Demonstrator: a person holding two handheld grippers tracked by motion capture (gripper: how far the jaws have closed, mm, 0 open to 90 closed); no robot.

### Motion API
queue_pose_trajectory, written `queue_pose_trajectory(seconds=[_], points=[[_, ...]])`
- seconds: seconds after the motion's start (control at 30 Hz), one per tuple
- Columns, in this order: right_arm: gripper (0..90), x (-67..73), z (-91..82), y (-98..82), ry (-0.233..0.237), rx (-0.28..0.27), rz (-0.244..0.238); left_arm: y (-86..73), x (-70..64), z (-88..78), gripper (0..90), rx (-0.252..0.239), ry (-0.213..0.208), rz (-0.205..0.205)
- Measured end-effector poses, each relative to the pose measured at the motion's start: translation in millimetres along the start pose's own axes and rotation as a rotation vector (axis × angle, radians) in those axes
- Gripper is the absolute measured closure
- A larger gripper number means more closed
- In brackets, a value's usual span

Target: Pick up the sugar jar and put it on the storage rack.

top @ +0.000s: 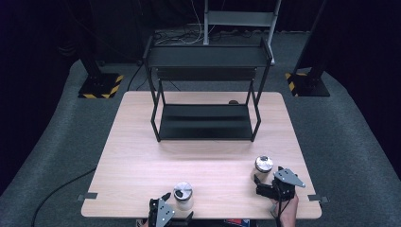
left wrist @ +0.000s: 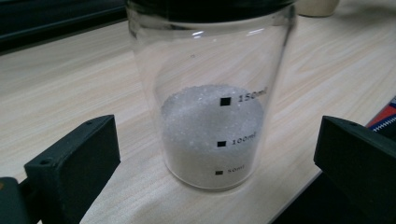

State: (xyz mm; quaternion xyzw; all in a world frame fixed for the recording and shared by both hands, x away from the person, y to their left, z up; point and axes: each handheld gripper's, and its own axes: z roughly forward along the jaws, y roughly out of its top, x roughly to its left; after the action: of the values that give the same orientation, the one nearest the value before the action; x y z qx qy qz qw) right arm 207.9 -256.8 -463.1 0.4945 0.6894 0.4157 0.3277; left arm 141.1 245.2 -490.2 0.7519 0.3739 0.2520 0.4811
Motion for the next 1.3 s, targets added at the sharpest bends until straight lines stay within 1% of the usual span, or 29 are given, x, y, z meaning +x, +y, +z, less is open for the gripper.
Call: queue_pose_trajectory(seconds=[0.1, 0.23, 0.33, 0.43, 0.57, 0.63, 0.8, 0.87, 0.9, 1.0, 1.03, 1.1, 1.13, 1.23, 1.3], points=[[0.0, 0.7, -0.1, 0.0, -0.003, 0.0, -0.001, 2.6, 0.7, 3.3, 0.0, 0.01, -0.002, 0.002], [0.0, 2.4, -0.1, -0.1, -0.009, 0.0, -0.008, 5.1, 1.5, 7.4, 0.0, 0.005, -0.002, -0.007], [0.0, 2.4, -0.1, -0.1, -0.009, 0.0, -0.008, 7.7, 2.5, 10.9, 0.0, 0.005, -0.011, -0.003], [0.0, 3.3, -0.2, -0.3, -0.012, -0.002, -0.01, 9.3, 2.5, 13.0, 0.0, 0.002, -0.02, 0.011], [0.0, 4.0, -0.3, -0.4, -0.015, -0.002, -0.012, 10.7, 2.3, 15.5, 0.0, -0.004, -0.021, 0.011], [0.0, 3.7, -0.2, -0.4, -0.014, -0.002, -0.012, 11.8, 2.3, 18.3, 0.0, -0.005, -0.014, 0.018], [0.0, 4.4, -0.1, -0.3, -0.017, -0.001, -0.015, 15.4, 5.3, 23.4, 0.0, -0.002, -0.02, 0.008], [0.0, 4.7, -0.2, -0.3, -0.018, -0.002, -0.016, 16.4, 3.0, 25.6, 0.0, 0.002, -0.004, 0.007], [0.0, 4.7, -0.2, -0.3, -0.018, -0.002, -0.016, 16.4, 3.0, 25.6, 0.0, 0.002, -0.004, 0.007], [0.0, 4.7, 0.1, 0.1, -0.018, 0.0, -0.018, 15.5, 6.5, 27.3, 0.0, -0.001, -0.019, -0.012], [0.0, 4.8, 0.4, 0.5, -0.017, 0.003, -0.02, 15.3, 7.9, 27.1, 1.2, 0.0, -0.027, -0.015], [0.0, 5.1, 0.7, 1.4, -0.016, 0.008, -0.021, 13.9, 10.7, 26.7, 10.6, -0.004, -0.041, -0.025], [0.0, 5.0, 0.6, 1.4, -0.016, 0.008, -0.022, 13.8, 11.5, 26.5, 13.4, -0.004, -0.045, -0.026], [0.0, 5.0, 0.6, 1.1, -0.018, 0.006, -0.021, 12.5, 12.1, 26.2, 21.9, -0.009, -0.049, -0.03], [0.0, 5.2, 0.6, 1.1, -0.019, 0.006, -0.02, 11.0, 12.7, 26.1, 25.6, -0.015, -0.05, -0.034]])
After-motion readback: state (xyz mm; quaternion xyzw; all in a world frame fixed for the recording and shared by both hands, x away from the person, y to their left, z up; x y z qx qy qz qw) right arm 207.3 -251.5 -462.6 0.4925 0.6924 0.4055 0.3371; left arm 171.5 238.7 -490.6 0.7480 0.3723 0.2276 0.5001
